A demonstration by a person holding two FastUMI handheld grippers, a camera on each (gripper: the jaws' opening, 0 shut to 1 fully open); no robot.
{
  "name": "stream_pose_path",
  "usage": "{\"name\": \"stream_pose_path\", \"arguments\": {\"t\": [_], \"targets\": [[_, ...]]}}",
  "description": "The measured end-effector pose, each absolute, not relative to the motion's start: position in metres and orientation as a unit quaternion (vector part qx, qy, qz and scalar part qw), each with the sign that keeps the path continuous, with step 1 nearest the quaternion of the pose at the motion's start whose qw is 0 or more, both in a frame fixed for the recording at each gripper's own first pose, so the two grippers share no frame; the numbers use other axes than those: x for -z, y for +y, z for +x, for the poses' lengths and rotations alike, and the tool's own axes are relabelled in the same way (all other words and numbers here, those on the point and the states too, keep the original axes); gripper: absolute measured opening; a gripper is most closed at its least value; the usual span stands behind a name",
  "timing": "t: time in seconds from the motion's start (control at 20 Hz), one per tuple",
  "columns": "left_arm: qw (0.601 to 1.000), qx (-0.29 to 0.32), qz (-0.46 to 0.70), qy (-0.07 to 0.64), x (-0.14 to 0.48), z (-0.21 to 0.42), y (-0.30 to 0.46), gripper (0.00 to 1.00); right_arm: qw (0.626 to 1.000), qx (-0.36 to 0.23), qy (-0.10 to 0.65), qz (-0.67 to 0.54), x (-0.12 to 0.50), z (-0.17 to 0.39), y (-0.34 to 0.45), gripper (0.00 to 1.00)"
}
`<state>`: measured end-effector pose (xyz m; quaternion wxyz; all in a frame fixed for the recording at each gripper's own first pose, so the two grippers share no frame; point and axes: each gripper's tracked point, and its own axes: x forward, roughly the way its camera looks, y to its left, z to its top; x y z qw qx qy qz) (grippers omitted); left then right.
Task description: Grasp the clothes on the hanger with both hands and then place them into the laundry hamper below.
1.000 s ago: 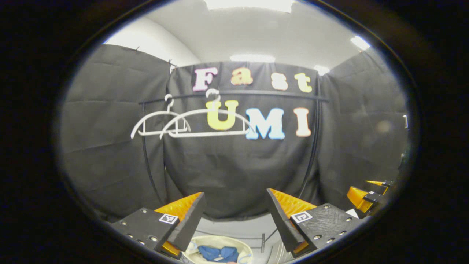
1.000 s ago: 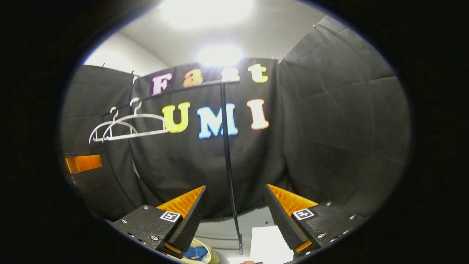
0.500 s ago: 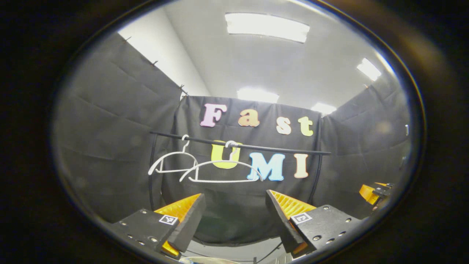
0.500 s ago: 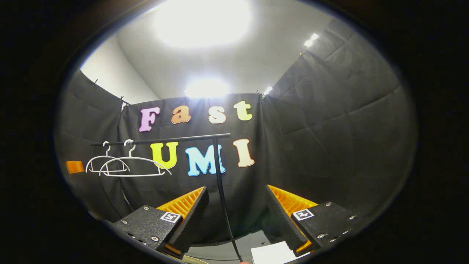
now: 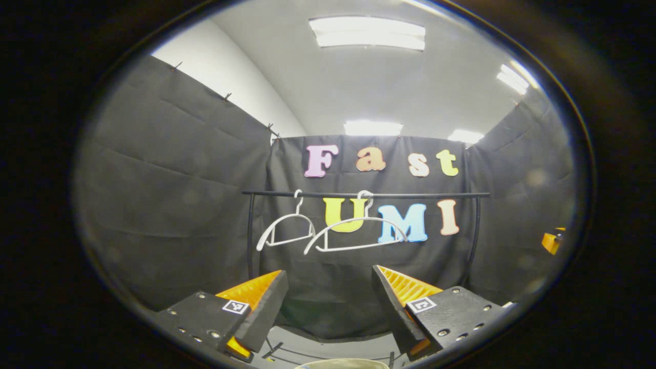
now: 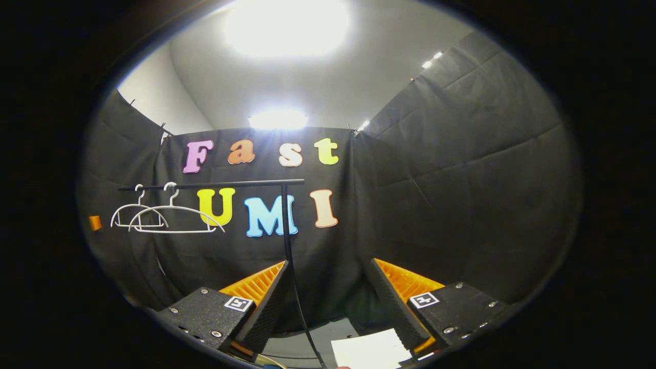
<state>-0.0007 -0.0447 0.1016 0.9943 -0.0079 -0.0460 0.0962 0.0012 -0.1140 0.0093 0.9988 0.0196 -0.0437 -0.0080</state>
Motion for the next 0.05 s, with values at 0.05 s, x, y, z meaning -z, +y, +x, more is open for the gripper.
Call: {"name": "stream_pose_path", "arguments": {"t": [0.05], "targets": [[0.995,-0.086,-0.015,-0.048,-0.1033,0.0023,-0.0516,0.95,0.999,0.006,-0.041,0.020,-0.0111,0.0014,-0.1126,0.95]]}}
